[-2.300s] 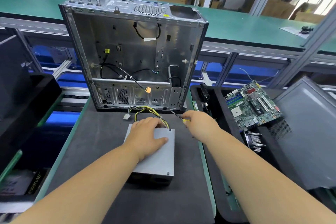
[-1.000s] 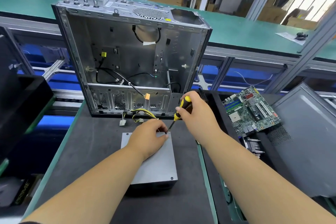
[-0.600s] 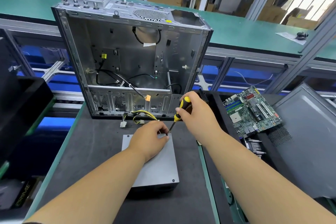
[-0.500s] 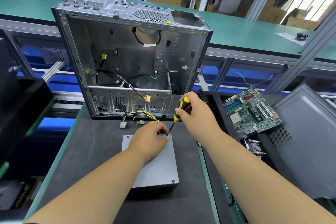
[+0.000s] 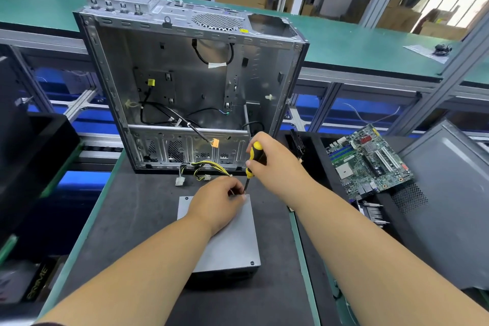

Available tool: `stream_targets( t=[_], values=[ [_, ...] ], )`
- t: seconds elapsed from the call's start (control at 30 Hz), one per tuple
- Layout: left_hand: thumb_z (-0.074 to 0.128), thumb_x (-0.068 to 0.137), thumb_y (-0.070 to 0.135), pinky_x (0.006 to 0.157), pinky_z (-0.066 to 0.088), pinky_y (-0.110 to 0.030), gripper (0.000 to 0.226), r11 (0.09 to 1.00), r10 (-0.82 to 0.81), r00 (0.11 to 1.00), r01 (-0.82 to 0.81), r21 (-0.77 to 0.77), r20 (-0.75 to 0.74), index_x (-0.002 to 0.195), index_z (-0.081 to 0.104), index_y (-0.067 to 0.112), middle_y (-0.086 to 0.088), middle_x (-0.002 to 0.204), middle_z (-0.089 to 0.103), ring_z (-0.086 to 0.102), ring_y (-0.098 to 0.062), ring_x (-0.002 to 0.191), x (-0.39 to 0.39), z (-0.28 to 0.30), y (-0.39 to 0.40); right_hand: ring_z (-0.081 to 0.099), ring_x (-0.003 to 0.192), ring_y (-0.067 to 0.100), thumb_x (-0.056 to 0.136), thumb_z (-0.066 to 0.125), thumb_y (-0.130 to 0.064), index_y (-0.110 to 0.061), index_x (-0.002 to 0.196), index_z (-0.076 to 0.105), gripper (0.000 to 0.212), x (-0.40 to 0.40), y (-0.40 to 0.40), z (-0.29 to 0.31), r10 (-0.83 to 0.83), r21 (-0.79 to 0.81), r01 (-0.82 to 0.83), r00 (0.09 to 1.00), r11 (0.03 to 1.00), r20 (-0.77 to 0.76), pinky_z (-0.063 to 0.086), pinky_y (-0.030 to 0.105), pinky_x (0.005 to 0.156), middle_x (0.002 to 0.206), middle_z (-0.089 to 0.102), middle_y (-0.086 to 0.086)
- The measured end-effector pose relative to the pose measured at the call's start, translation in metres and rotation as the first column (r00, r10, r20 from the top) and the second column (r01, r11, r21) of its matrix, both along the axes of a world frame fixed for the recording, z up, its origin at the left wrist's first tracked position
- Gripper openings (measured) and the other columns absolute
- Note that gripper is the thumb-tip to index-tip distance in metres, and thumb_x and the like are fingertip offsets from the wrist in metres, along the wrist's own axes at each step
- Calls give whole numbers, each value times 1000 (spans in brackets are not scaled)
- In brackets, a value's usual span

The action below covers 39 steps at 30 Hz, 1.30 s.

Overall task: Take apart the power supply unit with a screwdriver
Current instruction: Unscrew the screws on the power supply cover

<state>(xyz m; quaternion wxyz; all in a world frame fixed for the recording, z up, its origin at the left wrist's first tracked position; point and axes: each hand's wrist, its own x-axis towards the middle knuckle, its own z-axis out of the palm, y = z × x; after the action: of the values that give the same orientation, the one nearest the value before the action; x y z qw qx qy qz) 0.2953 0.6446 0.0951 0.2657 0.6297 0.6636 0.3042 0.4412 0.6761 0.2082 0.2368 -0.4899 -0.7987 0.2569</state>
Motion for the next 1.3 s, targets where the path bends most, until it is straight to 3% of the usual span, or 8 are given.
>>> stream_targets(
  t=[0.2, 0.33, 0.53, 0.63, 0.83, 1.03, 1.17, 1.3],
  values=[
    [71, 84, 38, 73, 48, -27, 16, 1000, 16, 999, -16, 0, 28, 75, 59, 33, 12, 86, 61, 57, -7, 81, 1, 1, 0, 58, 83, 21, 96, 57, -38, -19, 85, 51, 23, -9, 1, -2, -60, -36, 55, 989, 998, -135, 49, 38, 75, 91, 57, 4],
    [70, 85, 39, 67, 45, -25, 16, 1000, 17, 1000, -16, -5, 10, 75, 58, 36, 13, 86, 60, 56, -3, 80, 2, 2, -1, 59, 82, 9, 91, 67, -35, -27, 93, 58, 12, -8, 2, -6, -116, -39, 110, 967, 993, -228, 53, 33, 74, 87, 62, -8],
    [70, 85, 38, 67, 45, -24, 16, 1000, 21, 1000, -20, -13, 8, 76, 58, 35, 13, 86, 60, 56, -4, 80, 2, 2, -1, 58, 64, 7, 84, 76, -36, -25, 85, 49, 29, -4, 4, -7, -154, -5, 157, 958, 988, -240, 56, 33, 65, 72, 59, -5],
    [70, 85, 37, 71, 47, -26, 15, 1000, 18, 1000, -18, -8, 6, 77, 58, 35, 13, 87, 60, 56, -4, 81, 2, 2, -1, 65, 70, 14, 85, 75, -33, -25, 83, 56, 21, -3, 4, -8, -137, -17, 138, 952, 990, -274, 59, 42, 69, 74, 63, -4],
    [70, 85, 37, 75, 50, -29, 12, 1000, 20, 1000, -20, -9, 16, 80, 61, 32, 12, 89, 61, 57, -7, 84, 2, 2, -1, 66, 77, 15, 85, 73, -34, -29, 90, 65, 10, -3, 4, -13, -149, 26, 163, 947, 986, -284, 57, 41, 74, 77, 67, -7],
    [70, 86, 36, 74, 48, -28, 13, 1000, 18, 1000, -18, -5, 19, 79, 60, 32, 11, 89, 61, 57, -6, 83, 3, 3, -2, 62, 71, 7, 87, 73, -30, -29, 101, 69, 15, -4, 4, -14, -135, 33, 153, 939, 988, -315, 56, 28, 71, 76, 66, -9],
    [70, 86, 35, 75, 49, -28, 13, 1000, 17, 1000, -17, -2, 25, 79, 60, 32, 11, 89, 61, 57, -6, 83, 3, 2, -2, 60, 72, 0, 87, 73, -30, -31, 103, 70, 17, -2, 3, -16, -137, 43, 160, 933, 986, -334, 47, 11, 63, 76, 66, -9],
    [70, 86, 36, 74, 49, -29, 12, 1000, 20, 1000, -20, -2, 23, 79, 60, 34, 11, 89, 61, 57, -6, 84, 2, 2, -2, 63, 82, 8, 88, 72, -34, -36, 109, 69, 21, 2, 3, -16, -131, 11, 142, 938, 990, -321, 55, 26, 77, 86, 68, -9]
  ],
)
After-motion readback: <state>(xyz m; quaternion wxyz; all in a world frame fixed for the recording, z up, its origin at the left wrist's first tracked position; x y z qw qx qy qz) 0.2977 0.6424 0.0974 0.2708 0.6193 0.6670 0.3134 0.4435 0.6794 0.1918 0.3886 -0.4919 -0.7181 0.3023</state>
